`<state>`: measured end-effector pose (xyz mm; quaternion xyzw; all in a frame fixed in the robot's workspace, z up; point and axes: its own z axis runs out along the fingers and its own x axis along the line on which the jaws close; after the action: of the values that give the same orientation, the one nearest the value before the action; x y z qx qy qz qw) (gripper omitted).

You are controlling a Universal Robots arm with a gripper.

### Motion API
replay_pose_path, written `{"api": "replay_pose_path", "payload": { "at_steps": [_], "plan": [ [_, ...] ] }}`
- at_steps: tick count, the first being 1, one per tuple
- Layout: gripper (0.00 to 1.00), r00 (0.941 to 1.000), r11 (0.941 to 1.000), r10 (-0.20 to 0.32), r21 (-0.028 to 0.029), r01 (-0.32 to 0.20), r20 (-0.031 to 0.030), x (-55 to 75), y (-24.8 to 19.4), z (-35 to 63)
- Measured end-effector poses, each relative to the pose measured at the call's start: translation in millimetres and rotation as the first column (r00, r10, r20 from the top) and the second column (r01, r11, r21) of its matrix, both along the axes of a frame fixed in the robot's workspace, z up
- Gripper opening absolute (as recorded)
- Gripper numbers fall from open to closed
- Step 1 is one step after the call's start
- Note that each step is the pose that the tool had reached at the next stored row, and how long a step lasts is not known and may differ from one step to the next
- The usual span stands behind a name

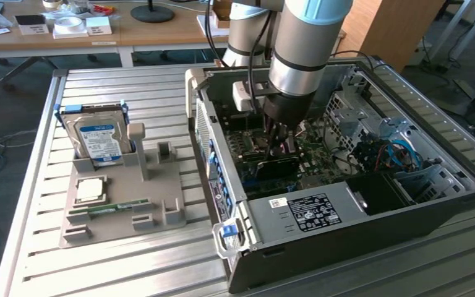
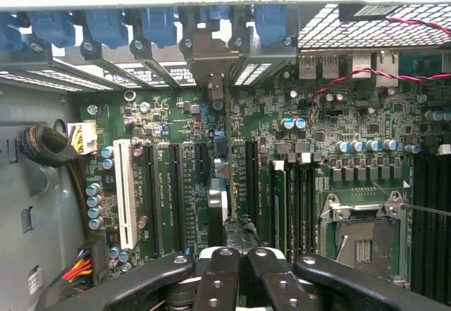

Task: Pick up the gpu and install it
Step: 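Press down on the gpu until it lock into place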

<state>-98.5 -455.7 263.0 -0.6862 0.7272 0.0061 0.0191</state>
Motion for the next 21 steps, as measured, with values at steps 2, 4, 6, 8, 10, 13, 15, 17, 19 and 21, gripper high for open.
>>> {"api": "replay_pose_path", "payload": {
  "at_steps": [2, 4, 6, 8, 10, 13, 15, 17, 19, 21],
  "plan": [
    [0.11, 1.0, 1.0, 0.0, -0.0001, 0.0, 0.0, 0.0, 0.0, 0.0],
    [0.11, 1.0, 1.0, 0.0, 0.0, 0.0, 0.0, 0.0, 0.0, 0.0],
    [0.11, 1.0, 1.0, 0.0, 0.0001, 0.0, 0.0002, 0.0, 0.0, -0.5],
    [0.11, 1.0, 1.0, 0.0, -0.0002, 0.0, 0.0, 0.0, 0.0, -0.8],
    [0.11, 1.0, 1.0, 0.0, -0.0001, 0.0, 0.0, 0.0, 0.0, -0.8],
    [0.11, 1.0, 1.0, 0.0, 0.0001, 0.0, 0.0001, 0.0, 0.0, -0.9],
    [0.11, 1.0, 1.0, 0.0, 0.0, 0.0, 0.0001, 0.0, 0.0, -1.1],
    [0.11, 1.0, 1.0, 0.0, -0.0001, 0.0, 0.0, 0.0, 0.0, -1.4],
    [0.11, 1.0, 1.0, 0.0, 0.0, 0.0, 0.0, 0.0, 0.0, -1.4],
    [0.11, 1.0, 1.0, 0.0, 0.0, 0.0, 0.0, 0.0, 0.0, -1.5]
  ]
}}
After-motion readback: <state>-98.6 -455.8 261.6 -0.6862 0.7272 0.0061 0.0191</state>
